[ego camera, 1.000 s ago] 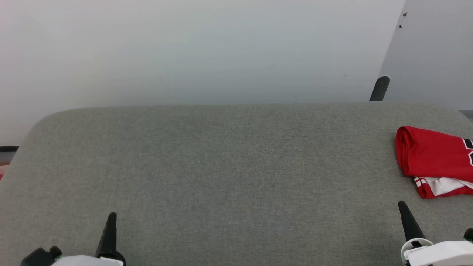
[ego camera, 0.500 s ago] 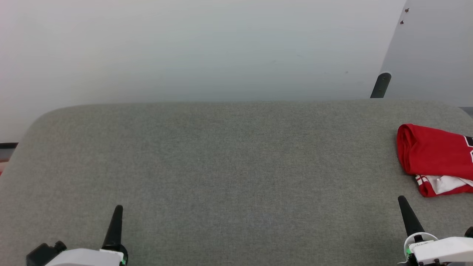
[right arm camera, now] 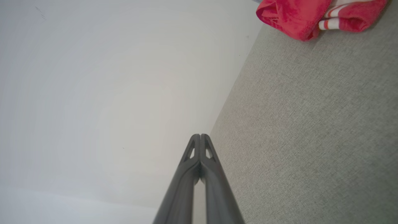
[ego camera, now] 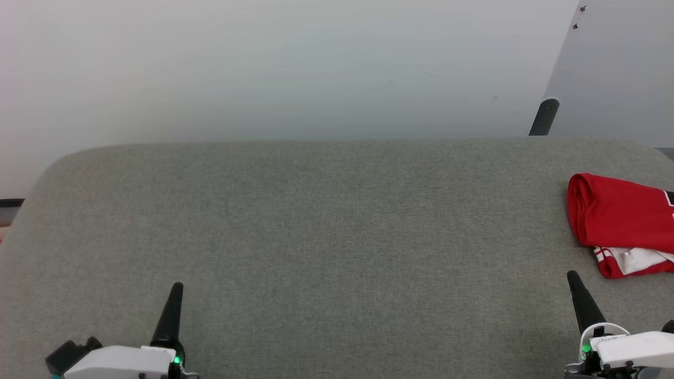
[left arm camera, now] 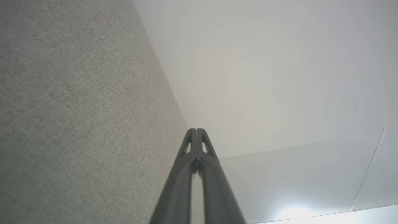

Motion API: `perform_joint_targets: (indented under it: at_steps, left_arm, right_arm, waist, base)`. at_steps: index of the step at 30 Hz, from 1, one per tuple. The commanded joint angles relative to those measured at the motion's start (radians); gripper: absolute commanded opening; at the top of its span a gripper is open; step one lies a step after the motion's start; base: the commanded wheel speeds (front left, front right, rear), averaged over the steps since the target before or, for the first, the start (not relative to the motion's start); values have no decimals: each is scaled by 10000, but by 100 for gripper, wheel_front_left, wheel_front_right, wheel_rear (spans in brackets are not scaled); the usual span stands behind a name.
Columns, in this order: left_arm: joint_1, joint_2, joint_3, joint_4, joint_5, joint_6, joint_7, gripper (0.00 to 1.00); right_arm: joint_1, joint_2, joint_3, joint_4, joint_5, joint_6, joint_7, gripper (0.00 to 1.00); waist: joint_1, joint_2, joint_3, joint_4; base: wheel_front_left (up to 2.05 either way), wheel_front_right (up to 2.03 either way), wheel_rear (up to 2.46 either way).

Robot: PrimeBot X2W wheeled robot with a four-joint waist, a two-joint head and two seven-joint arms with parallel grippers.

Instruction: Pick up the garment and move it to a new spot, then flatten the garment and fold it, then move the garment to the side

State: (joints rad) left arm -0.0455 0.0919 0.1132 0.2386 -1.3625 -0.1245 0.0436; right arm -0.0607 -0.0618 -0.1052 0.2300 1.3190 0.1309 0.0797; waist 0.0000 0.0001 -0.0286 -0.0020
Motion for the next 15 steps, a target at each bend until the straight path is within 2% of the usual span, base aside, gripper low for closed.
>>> perform_joint_targets:
  at_steps: [1,15]
  left_arm:
    - [-176,-3,29,-33,-161,-77,26,0]
    - [-396,-180,25,11,-1152,-89,317,0]
  right_arm:
    - [-191,6,-37,-21,244,-1,29,0]
    - [-343,58,-65,45,1365,1,169,0]
  waist:
    - [0,-1,9,1]
    - [0,-1,124,8]
  base:
    - [0,0,0]
    - [0,0,0]
